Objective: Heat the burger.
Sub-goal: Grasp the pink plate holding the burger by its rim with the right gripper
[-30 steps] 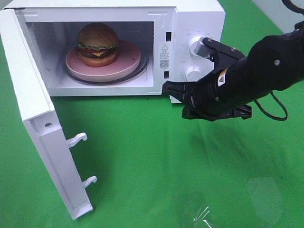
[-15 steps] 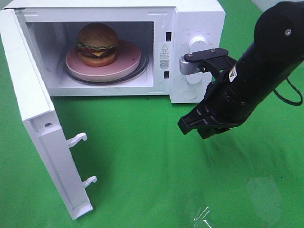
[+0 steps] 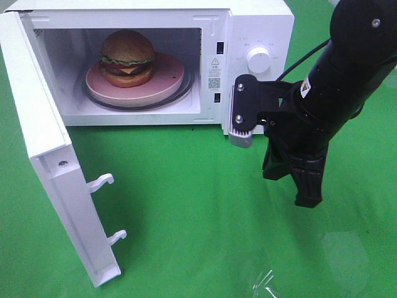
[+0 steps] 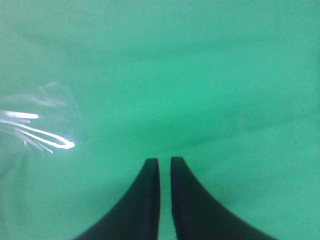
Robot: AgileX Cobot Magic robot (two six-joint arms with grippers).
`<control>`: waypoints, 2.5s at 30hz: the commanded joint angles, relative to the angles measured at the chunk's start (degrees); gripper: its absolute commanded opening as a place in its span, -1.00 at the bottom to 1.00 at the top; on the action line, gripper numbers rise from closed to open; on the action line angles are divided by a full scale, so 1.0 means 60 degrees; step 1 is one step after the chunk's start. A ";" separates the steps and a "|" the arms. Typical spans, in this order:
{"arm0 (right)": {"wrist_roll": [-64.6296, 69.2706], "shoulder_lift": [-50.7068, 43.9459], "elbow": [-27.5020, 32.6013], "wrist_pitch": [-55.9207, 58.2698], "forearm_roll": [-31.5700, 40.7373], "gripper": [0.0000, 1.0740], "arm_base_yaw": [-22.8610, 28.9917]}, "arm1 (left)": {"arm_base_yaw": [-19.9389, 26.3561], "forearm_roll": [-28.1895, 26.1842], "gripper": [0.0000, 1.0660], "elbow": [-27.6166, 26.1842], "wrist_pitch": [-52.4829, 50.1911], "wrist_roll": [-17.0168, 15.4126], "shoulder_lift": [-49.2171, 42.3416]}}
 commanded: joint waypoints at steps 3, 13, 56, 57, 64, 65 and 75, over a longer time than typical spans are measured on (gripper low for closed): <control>-0.3514 -0.0067 -0.0048 -0.0707 -0.0010 -0.69 -0.0019 | 0.0010 0.0019 0.83 0.0029 0.0010 0.0000 -0.0019; -0.2989 -0.0067 -0.0048 -0.2196 -0.1471 0.38 0.0630 | 0.0010 0.0019 0.83 0.0029 0.0010 0.0000 -0.0019; -0.1232 0.4593 -0.5710 -0.2597 -0.2149 0.61 0.1547 | 0.0010 0.0019 0.83 0.0029 0.0010 0.0000 -0.0019; -0.1222 0.4736 -0.5844 -0.2597 -0.2149 0.61 0.1547 | 0.0010 0.0019 0.83 0.0029 0.0010 0.0000 -0.0019; -0.1060 0.5491 -0.6570 -0.2588 -0.2149 0.59 0.1547 | 0.0010 0.0019 0.83 0.0029 0.0010 0.0000 -0.0019; -0.1031 0.5768 -0.6809 -0.2578 -0.2149 0.59 0.1537 | 0.0010 0.0019 0.83 0.0029 0.0010 0.0000 -0.0019; -0.0773 0.6704 -0.7840 -0.2569 -0.2015 0.57 0.1499 | 0.0010 0.0019 0.83 0.0029 0.0010 0.0000 -0.0019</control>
